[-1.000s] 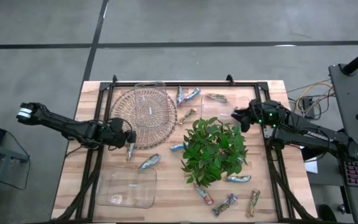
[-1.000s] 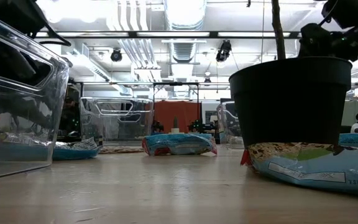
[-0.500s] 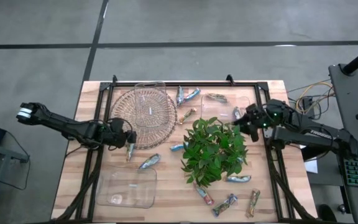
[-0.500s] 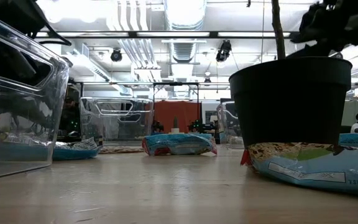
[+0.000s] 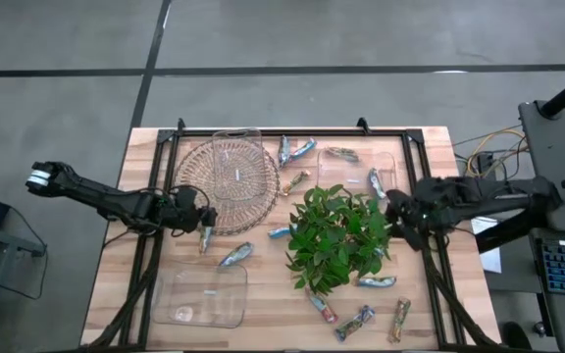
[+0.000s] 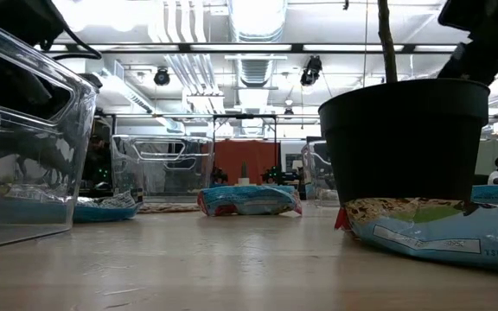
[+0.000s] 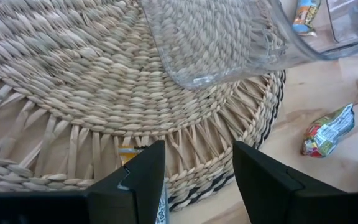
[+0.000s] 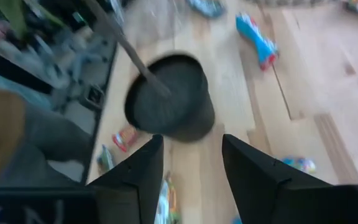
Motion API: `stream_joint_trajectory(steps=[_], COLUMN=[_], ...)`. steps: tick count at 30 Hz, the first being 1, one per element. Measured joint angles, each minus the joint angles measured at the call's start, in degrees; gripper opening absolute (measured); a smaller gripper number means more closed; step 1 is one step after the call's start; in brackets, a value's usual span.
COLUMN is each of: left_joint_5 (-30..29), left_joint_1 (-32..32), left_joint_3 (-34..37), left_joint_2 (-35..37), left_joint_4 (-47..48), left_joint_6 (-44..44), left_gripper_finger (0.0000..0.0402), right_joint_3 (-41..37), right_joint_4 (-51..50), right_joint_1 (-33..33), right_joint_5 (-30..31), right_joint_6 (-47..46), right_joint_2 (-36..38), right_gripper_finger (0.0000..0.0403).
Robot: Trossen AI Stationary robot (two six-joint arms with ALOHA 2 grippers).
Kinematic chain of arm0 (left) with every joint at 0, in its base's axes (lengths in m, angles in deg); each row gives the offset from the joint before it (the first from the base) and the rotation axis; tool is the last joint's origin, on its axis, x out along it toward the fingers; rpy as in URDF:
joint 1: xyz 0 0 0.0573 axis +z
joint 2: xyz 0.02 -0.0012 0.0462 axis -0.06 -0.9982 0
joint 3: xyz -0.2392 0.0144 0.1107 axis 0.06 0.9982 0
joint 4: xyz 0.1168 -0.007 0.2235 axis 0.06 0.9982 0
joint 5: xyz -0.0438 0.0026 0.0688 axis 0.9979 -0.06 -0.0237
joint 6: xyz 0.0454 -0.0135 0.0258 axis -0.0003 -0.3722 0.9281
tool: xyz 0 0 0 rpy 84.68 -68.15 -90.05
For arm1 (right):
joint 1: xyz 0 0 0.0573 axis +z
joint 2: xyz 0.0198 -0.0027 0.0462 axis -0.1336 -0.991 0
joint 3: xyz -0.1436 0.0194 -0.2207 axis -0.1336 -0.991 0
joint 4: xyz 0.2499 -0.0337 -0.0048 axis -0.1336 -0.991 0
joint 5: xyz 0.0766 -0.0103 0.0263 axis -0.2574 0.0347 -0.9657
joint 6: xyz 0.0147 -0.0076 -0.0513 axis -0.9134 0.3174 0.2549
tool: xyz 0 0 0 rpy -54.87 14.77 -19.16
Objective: Pick and place Granola Bars by type
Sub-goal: Put the middle right yellow granola bar into the top left transparent bin
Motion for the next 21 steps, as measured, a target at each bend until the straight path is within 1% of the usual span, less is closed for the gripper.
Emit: stream_joint_trajectory(steps=[4,11,15,18,21], left_joint_5=[0.31,0.31,0.31,0.31,0.31], left_joint_1=[0.0,0.0,0.0,0.02,0.02], left_joint_3=[-0.46,-0.62,-0.63,-0.63,-0.63], left_joint_2=[0.0,0.0,0.0,0.0,0.0], left_joint_4=[-0.02,-0.01,-0.02,-0.16,-0.62], left_joint_6=[0.02,-0.01,-0.01,-0.01,0.05], left_gripper_finger=[0.017,0.017,0.017,0.017,0.017], right_joint_3=[2.47,4.61,5.05,5.09,5.09], right_joint_4=[-1.56,-1.78,-1.73,-1.76,-1.76], right_joint_1=[8.98,24.38,33.13,37.99,41.04], right_joint_5=[7.19,13.17,19.09,23.32,26.13], right_joint_6=[-4.49,-13.93,-19.95,-25.29,-29.32], right_joint_2=[-4.1,-12.37,-16.88,-19.93,-23.11], right_gripper_finger=[0.0145,0.0134,0.0128,0.0124,0.012])
